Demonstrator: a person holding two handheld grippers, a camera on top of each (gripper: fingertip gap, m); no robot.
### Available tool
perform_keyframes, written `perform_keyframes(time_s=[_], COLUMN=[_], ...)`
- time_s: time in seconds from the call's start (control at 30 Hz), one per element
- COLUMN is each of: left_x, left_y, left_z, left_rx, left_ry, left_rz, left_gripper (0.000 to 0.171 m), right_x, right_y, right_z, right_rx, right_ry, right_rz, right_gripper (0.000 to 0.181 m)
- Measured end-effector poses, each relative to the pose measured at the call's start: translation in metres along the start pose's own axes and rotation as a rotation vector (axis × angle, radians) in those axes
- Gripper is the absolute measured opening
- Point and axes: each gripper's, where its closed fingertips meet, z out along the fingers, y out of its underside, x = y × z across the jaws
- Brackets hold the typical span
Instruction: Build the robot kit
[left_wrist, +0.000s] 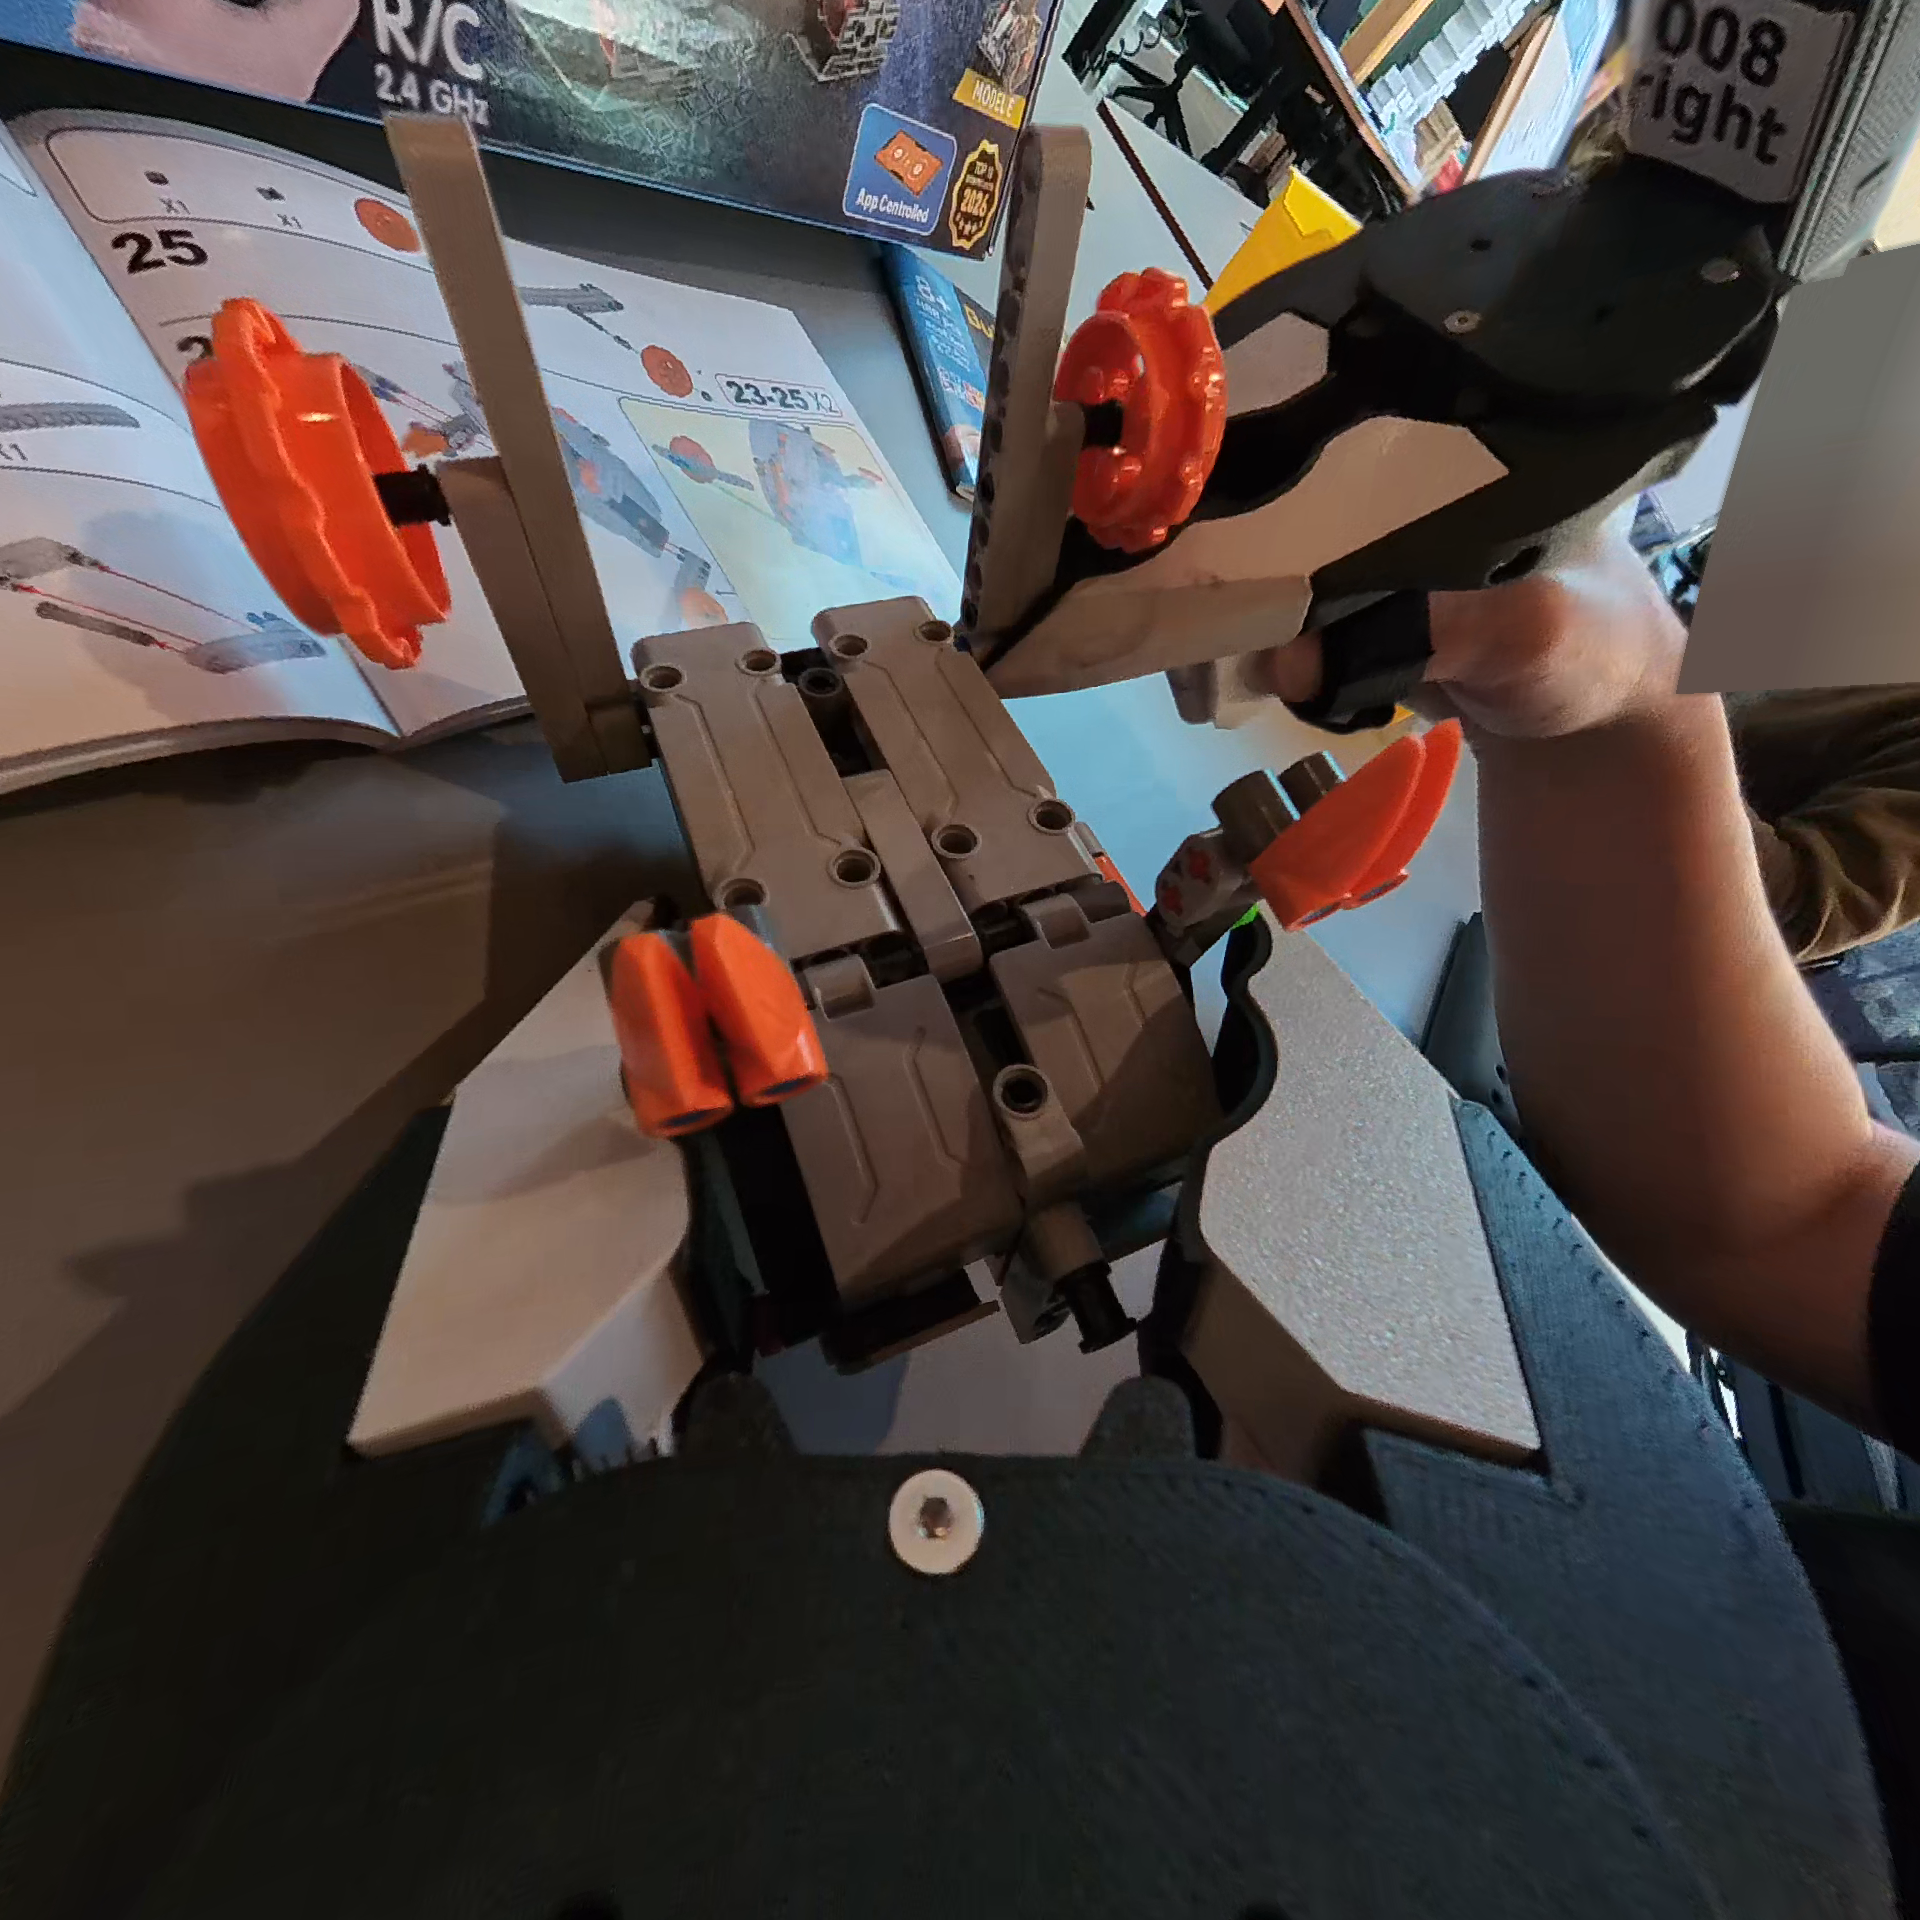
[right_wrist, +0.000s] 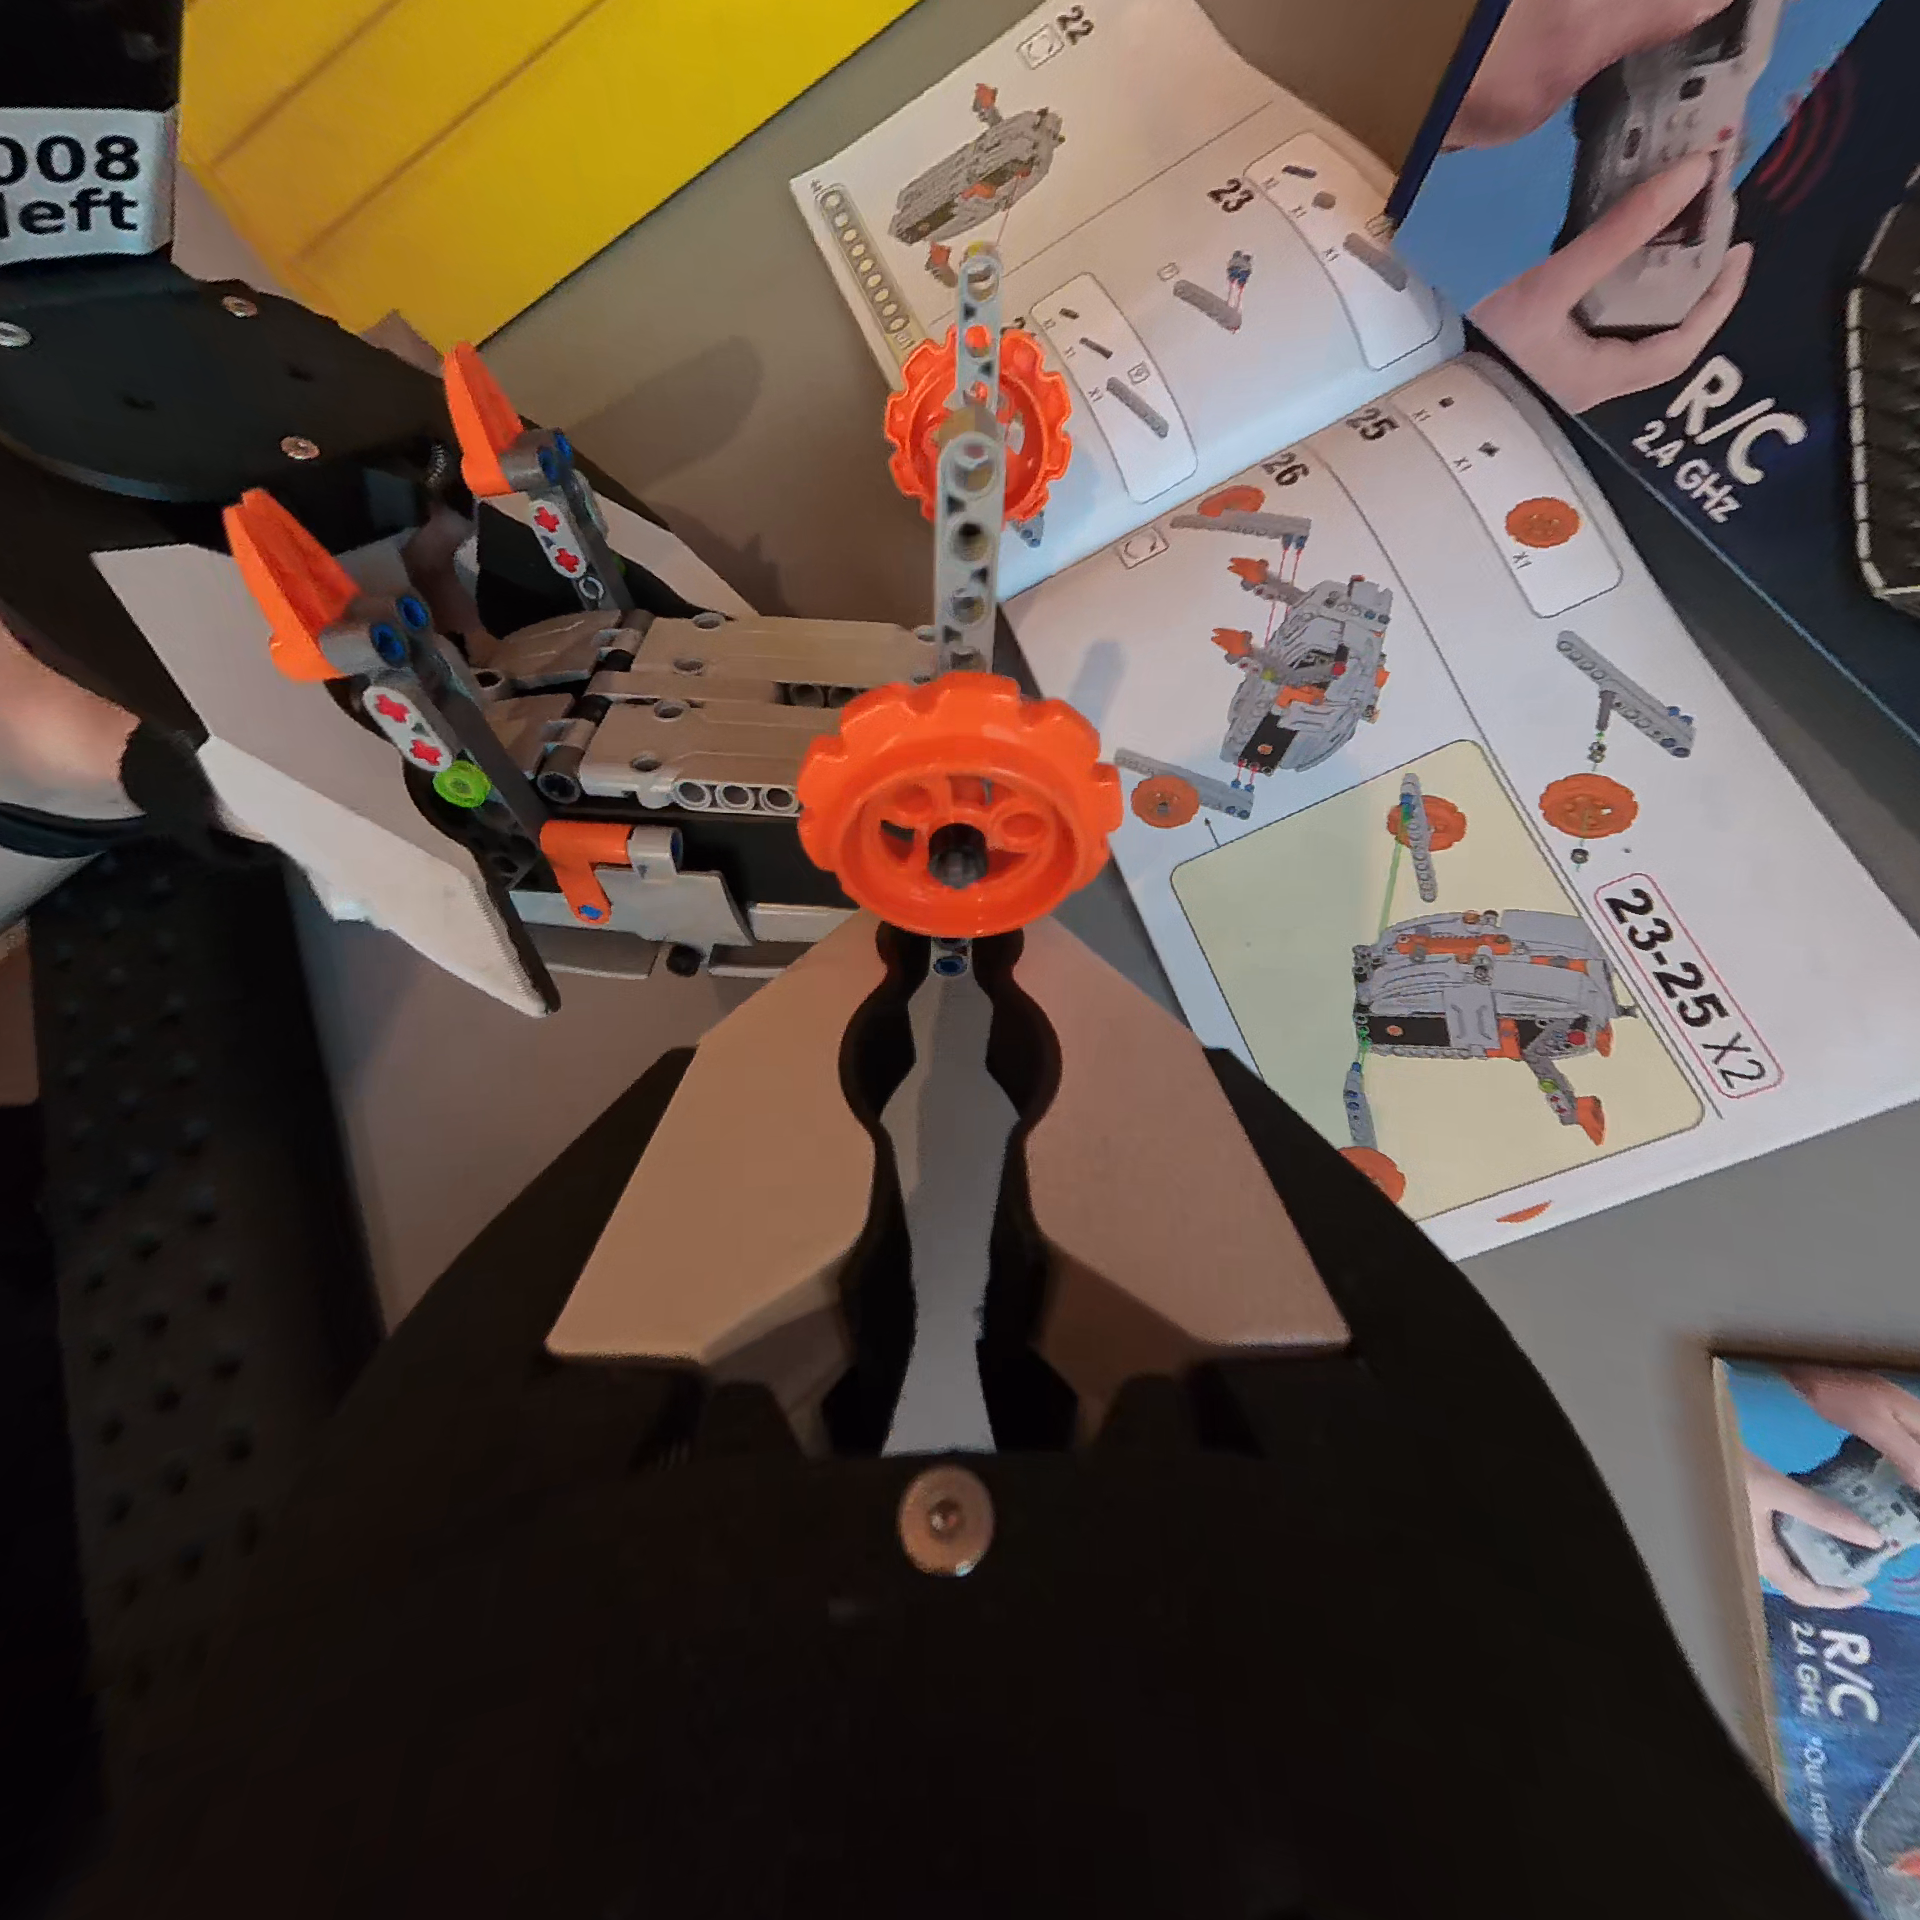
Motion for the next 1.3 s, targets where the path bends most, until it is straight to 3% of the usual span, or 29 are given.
perform_keyframes(time_s=[0.17,0.5,0.73,1.13,1.3], left_x=[-0.0027,-0.0036,-0.0036,-0.0022,-0.0026], left_y=[-0.0008,-0.0017,-0.0026,-0.0015,-0.0015], left_z=[-0.0024,-0.0037,-0.0039,-0.0023,-0.0016], left_rx=[0.009,0.027,0.043,0.009,0.003], left_ry=[0.007,0.025,0.044,0.026,0.018], left_rz=[-0.031,-0.049,-0.086,-0.024,-0.021], left_gripper=[0.103,0.102,0.103,0.102,0.102], right_x=[0.0001,-0.0002,0.0004,0.0004,0.0011], right_y=[-0.0063,-0.0084,-0.0112,-0.0049,-0.0048], right_z=[0.0010,0.0005,0.0008,0.0007,0.0015], right_rx=[0.133,0.231,0.336,0.135,0.092], right_ry=[0.090,0.235,0.296,0.235,0.159], right_rz=[0.011,-0.104,-0.041,-0.135,-0.087], right_gripper=[0.006,0.006,0.006,0.007,0.006])
